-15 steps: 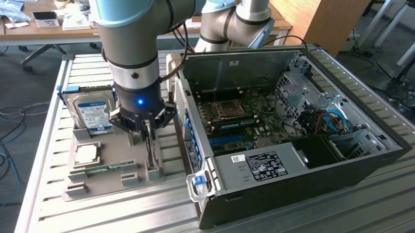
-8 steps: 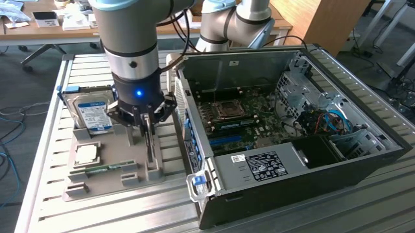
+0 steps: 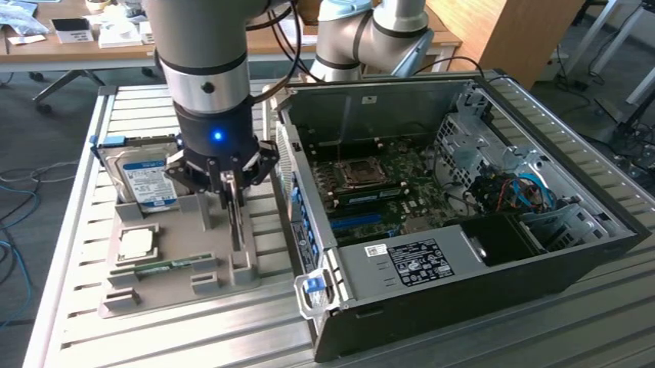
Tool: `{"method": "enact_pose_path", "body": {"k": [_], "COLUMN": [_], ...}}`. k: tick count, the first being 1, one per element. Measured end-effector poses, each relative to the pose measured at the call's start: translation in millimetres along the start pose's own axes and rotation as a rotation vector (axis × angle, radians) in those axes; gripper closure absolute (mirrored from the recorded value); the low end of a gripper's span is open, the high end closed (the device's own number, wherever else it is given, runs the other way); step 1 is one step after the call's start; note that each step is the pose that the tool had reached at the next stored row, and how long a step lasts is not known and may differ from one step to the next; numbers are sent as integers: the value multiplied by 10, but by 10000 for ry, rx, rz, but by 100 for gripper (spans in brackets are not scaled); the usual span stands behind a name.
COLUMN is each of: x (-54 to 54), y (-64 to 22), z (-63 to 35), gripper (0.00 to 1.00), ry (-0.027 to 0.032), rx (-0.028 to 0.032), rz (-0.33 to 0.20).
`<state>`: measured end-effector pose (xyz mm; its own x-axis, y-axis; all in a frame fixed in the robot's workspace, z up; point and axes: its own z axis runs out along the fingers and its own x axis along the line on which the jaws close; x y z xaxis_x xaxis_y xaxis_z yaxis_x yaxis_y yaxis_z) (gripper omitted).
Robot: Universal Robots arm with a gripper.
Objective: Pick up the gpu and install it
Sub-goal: 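Pick up the gpu and move the gpu toward the slot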
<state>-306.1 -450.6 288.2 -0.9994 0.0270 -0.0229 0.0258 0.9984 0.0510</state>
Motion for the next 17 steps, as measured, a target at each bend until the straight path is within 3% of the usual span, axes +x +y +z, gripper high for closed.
{"method": "enact_pose_path", "body": {"k": [17], "x": [-5], "y": [10], "z": [-200], "gripper": [73], "ry": [0], "rx": [1], "rz": [0]}}
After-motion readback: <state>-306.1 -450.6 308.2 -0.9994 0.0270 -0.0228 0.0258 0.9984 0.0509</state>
